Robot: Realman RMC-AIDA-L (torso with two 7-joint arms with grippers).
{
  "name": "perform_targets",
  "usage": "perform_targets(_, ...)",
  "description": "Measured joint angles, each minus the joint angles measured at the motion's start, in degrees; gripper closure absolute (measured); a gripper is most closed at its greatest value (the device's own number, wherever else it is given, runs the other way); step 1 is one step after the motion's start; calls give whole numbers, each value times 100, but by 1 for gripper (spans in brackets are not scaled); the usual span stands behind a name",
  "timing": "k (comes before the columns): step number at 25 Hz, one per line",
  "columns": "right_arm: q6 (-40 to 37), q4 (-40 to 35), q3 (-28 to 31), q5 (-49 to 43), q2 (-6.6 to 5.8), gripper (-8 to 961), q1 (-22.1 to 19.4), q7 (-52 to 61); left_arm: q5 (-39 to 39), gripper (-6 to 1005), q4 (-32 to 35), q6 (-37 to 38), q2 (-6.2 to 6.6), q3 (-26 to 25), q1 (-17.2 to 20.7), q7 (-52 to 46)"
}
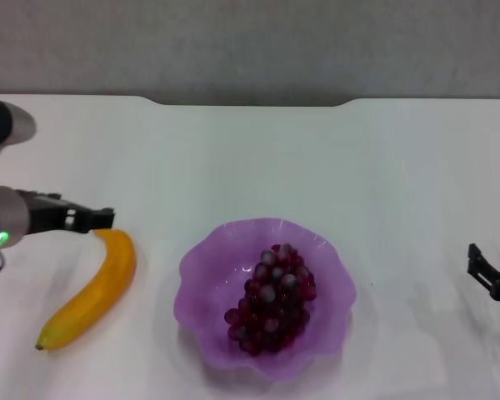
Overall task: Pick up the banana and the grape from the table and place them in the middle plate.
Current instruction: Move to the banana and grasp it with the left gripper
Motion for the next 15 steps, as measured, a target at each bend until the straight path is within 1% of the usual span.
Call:
perform_targets(3, 25, 29, -118, 0, 4, 76, 38, -4, 39, 140, -220, -781, 4, -316, -64, 224)
perform_targets(7, 26, 32, -146, 0, 3, 76, 46, -9, 145, 145, -240, -1630, 12, -616, -295, 452)
perform_targets(11, 26, 46, -150, 1, -6, 76, 46, -30, 186, 150, -172, -2170, 2, -552, -449, 549)
perform_targets(15, 60, 140, -154, 5, -2, 76, 47, -165, 194, 155, -62, -2294, -20, -319, -566, 524)
